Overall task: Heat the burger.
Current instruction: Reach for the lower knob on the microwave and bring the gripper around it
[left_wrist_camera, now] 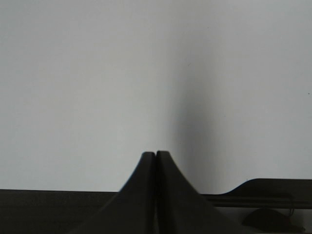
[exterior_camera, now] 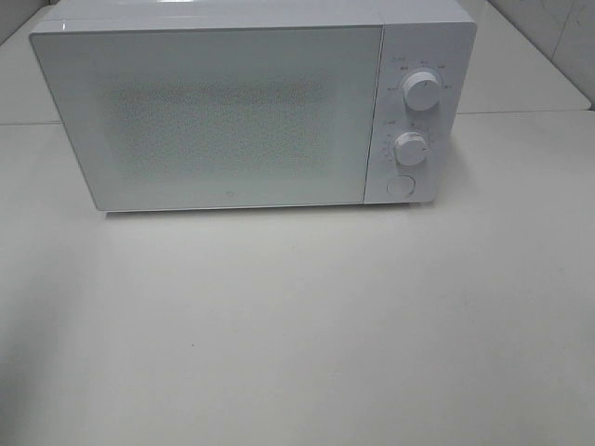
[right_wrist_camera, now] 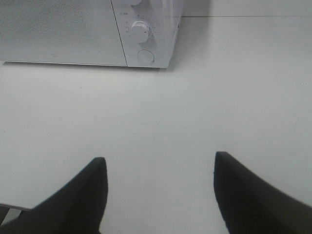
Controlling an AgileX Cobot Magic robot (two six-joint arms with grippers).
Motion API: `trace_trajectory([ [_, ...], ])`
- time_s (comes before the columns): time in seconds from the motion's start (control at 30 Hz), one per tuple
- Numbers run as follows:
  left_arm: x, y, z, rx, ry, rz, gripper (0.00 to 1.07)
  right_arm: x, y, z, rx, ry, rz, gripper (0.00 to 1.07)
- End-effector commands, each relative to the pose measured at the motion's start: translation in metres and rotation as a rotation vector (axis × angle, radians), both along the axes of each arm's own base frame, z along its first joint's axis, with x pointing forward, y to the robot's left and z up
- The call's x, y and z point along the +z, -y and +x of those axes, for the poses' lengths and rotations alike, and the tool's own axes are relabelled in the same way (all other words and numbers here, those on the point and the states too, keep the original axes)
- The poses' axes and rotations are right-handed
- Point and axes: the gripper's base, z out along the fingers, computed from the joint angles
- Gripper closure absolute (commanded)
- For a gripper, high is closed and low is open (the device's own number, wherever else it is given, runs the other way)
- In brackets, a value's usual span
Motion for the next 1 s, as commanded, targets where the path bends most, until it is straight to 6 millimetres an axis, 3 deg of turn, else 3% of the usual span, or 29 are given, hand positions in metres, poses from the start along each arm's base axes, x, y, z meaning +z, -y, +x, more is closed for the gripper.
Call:
trace_trajectory([
  [0.03, -0.007, -0.004, -0.037, -0.010, 0.076, -0.005, 1.06, 0.001, 0.000, -0.003, 0.008, 0.039, 0.008, 0.48],
  [0.13, -0.010, -0.005, -0.045, -0.014, 0.098, -0.005, 1.06, 0.001, 0.000, -0.003, 0.008, 0.039, 0.008, 0.48],
  [0.37, -0.023, -0.006, -0.106, -0.060, 0.314, -0.071, 1.06, 0.001, 0.000, -0.003, 0.008, 0.039, 0.008, 0.48],
  [0.67, -0.028, -0.004, -0.160, -0.232, 0.608, -0.059, 1.06, 0.001, 0.000, -0.003, 0.008, 0.039, 0.008, 0.48],
  [0.8, -0.034, -0.002, -0.158, -0.240, 0.561, -0.067, 1.06, 0.001, 0.000, -0.003, 0.008, 0.039, 0.008, 0.48],
  [0.93, -0.053, -0.002, -0.148, -0.233, 0.505, -0.061, 1.06, 0.001, 0.000, -0.003, 0.008, 0.039, 0.008, 0.48],
  [1.0, -0.049, -0.003, -0.146, -0.222, 0.555, -0.058, 1.06, 0.001, 0.000, -0.003, 0.008, 0.039, 0.007, 0.48],
])
